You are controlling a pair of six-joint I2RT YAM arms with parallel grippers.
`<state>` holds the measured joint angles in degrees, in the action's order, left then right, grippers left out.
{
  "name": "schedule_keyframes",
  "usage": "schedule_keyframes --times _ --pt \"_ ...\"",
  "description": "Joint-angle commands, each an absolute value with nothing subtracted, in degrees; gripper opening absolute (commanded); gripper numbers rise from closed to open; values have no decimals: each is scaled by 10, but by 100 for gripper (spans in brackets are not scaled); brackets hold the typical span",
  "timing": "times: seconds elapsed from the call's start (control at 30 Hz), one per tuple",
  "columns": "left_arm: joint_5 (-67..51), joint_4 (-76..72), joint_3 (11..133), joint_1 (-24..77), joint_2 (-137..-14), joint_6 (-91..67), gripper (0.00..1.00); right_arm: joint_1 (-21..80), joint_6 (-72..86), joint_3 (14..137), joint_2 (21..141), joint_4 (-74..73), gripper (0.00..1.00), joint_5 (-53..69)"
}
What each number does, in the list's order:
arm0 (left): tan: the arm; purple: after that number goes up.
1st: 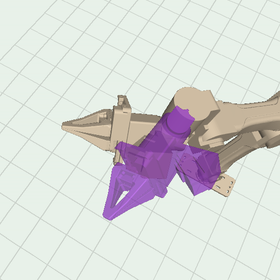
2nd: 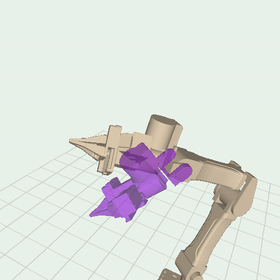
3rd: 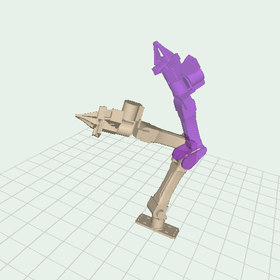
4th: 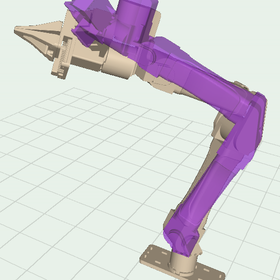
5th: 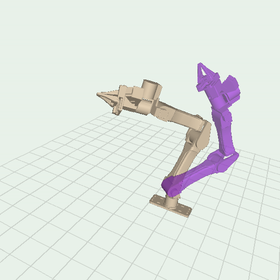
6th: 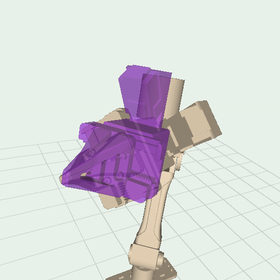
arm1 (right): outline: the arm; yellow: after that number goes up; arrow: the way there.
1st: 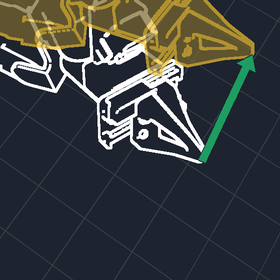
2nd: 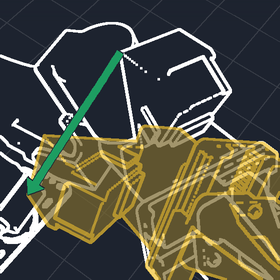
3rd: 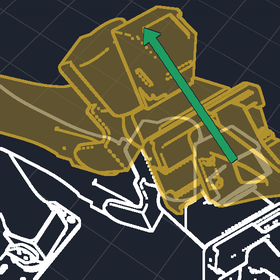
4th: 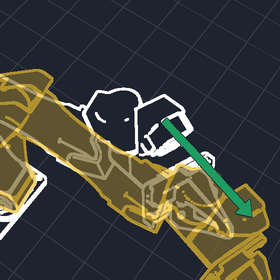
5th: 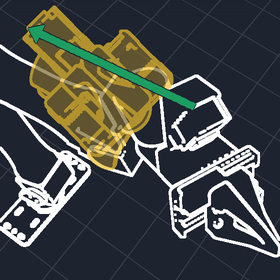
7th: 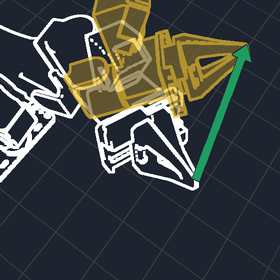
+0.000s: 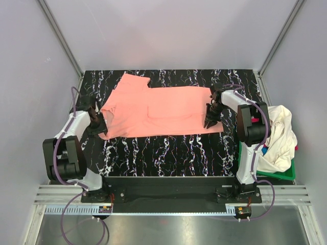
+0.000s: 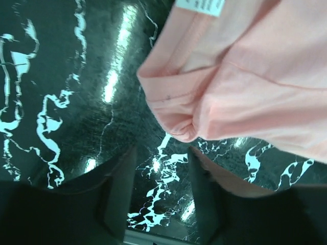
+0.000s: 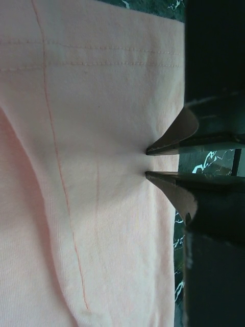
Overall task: Fold and stack the t-shirts
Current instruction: Fold the tshirt
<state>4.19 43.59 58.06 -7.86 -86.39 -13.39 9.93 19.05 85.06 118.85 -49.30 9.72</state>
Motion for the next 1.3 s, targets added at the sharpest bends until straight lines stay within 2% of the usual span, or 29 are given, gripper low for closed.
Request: schedule_keyframes --times 0.0,0.13,0.23,0.47,0.57,0.6,0.63,0.67,0.7,0.73,0.77,0.97,1.23,1.27 --pt "-12 403 574 -58 -853 -101 53 95 177 823 1198 -501 27 87" --pt "-9 392 573 -50 -881 -102 48 95 176 823 1197 -502 27 90" --pt "-11 381 573 -49 -890 -102 40 95 174 819 1196 -500 27 92" --pt "-9 369 577 -50 -919 -99 40 95 173 818 1200 -499 27 91" --pt "-3 365 582 -50 -935 -95 36 96 172 818 1201 -499 27 91" --pt "26 371 591 -49 -959 -96 26 95 170 817 1200 -500 27 83" --pt "26 371 592 -49 -959 -96 26 95 170 817 1200 -500 27 83" --pt "34 380 600 -50 -965 -97 21 95 170 815 1201 -503 27 78" --pt "53 386 606 -50 -974 -98 15 95 171 814 1201 -503 27 67" --pt "65 391 611 -50 -977 -105 2 95 171 813 1201 -504 27 60" --pt "73 402 622 -50 -979 -108 0 95 171 814 1205 -507 27 52" --pt "126 439 664 -49 -993 -118 0 94 184 813 1218 -516 24 -26" --pt "145 464 699 -49 -1035 -114 0 92 196 821 1223 -528 23 -34" --pt "134 463 696 -48 -1037 -114 3 92 194 826 1223 -533 23 -34"
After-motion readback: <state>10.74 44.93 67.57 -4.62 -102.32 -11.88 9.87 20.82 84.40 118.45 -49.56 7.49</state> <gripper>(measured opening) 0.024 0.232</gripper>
